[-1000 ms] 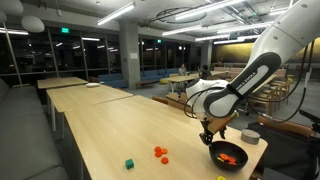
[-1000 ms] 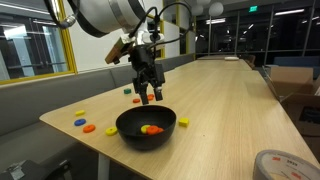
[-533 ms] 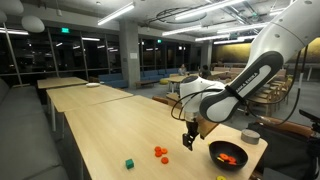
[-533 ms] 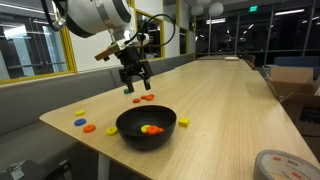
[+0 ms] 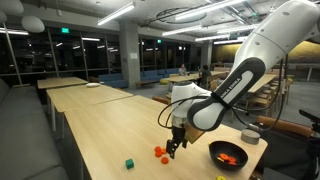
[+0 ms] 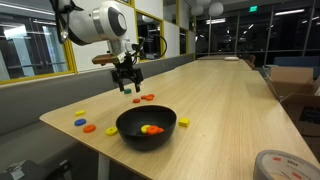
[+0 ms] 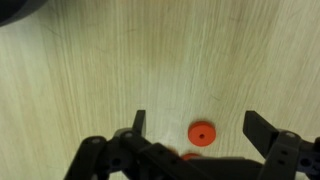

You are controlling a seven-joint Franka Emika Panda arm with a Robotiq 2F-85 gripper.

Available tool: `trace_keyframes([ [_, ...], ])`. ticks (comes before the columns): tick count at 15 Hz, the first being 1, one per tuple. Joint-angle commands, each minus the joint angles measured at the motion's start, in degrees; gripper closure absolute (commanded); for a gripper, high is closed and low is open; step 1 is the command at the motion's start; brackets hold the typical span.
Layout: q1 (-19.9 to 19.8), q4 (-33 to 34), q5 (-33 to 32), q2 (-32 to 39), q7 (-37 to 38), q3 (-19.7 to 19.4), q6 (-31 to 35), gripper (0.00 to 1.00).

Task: Place one yellow ring and five orange rings inside the black bowl

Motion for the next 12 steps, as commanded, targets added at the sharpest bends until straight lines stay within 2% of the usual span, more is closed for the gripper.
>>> trace_keyframes([
  [1, 1.0, 4.3, 2.2, 4.9, -2.4, -0.4, 2.5, 0.0],
  [12, 2.8, 13.1, 4.8, 14.5, -4.9, -1.0, 2.4, 0.0],
])
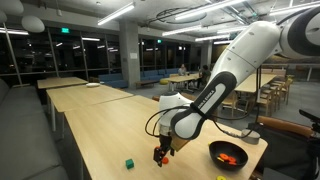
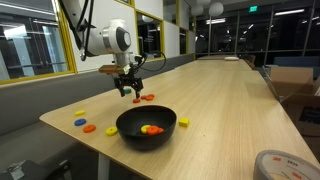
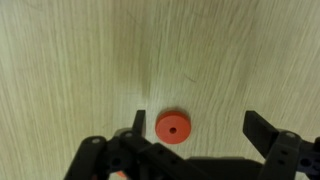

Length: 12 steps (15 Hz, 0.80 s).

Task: Place one yellow ring and five orange rings inside the black bowl

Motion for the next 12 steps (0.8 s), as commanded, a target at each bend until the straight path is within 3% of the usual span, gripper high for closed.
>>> trace_keyframes([
  [1, 1.0, 2.9, 2.8, 2.3, -2.2, -1.0, 0.9, 0.0],
  [12, 1.2, 4.6, 4.0, 4.6, -2.1, -2.6, 1.4, 0.0],
])
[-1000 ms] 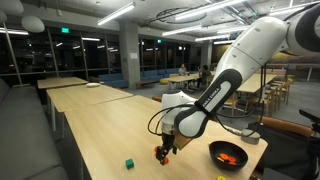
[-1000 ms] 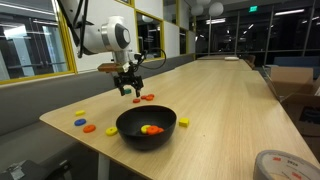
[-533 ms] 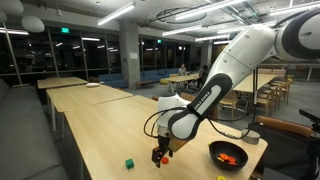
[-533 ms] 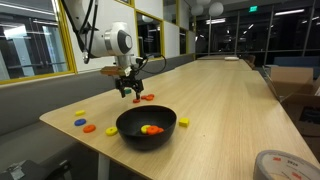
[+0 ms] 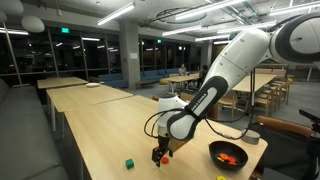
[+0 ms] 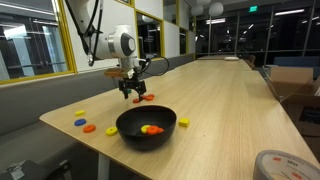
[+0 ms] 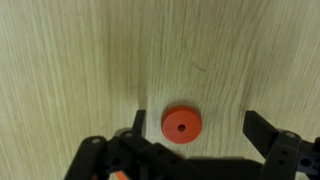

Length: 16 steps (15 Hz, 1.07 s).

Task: Place one yellow ring and five orange rings inside the black bowl

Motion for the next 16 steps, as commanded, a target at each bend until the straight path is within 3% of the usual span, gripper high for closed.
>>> trace_keyframes([
  [1, 1.0, 1.3, 1.7, 0.6, -1.3, -1.3, 0.8, 0.0],
  [5, 0.9, 1.6, 1.5, 0.7, -1.5, -1.7, 0.8, 0.03],
  [6, 0.9, 1.6, 1.5, 0.8, -1.7, -1.8, 0.9, 0.26],
  [8, 0.7, 1.6, 1.7, 0.9, -2.1, -1.7, 0.9, 0.3],
  [14, 0.7, 1.3, 1.6, 0.6, -2.3, -2.0, 0.7, 0.77],
  [15, 0.8, 1.2, 1.1, 0.1, -2.0, -2.4, -0.4, 0.83],
  [16, 1.3, 1.1, 0.1, -0.7, -1.3, -3.2, -2.5, 0.83],
])
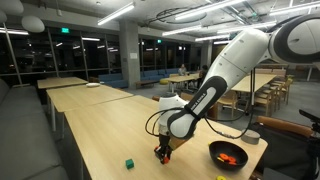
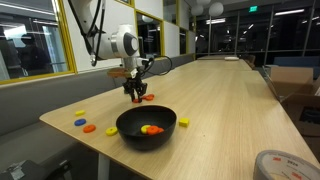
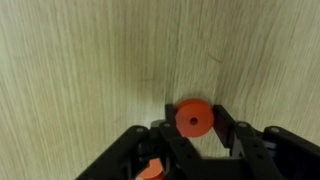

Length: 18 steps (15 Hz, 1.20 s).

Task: Place one yellow ring and five orange rings inside the black bowl

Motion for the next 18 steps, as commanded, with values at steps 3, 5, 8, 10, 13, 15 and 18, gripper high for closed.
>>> trace_keyframes([
  [3, 2.0, -1.7, -2.5, -4.6, 2.4, -5.1, -5.3, 0.83],
  [5, 2.8, -3.6, -5.8, -7.4, 6.4, -8.2, -7.5, 0.83],
  [8, 2.6, -7.1, -11.7, -11.7, 13.2, -11.2, -10.0, 0.83],
  [10, 1.8, -10.0, -14.9, -14.6, 18.0, -12.0, -11.9, 0.83],
  [13, 0.0, -14.2, -17.6, -18.3, 23.9, -11.5, -16.1, 0.83],
  [15, -1.3, -16.9, -18.0, -20.6, 26.4, -10.6, -17.8, 0.83],
  [18, -2.9, -20.5, -19.4, -24.0, 29.7, -9.6, -15.0, 0.83],
])
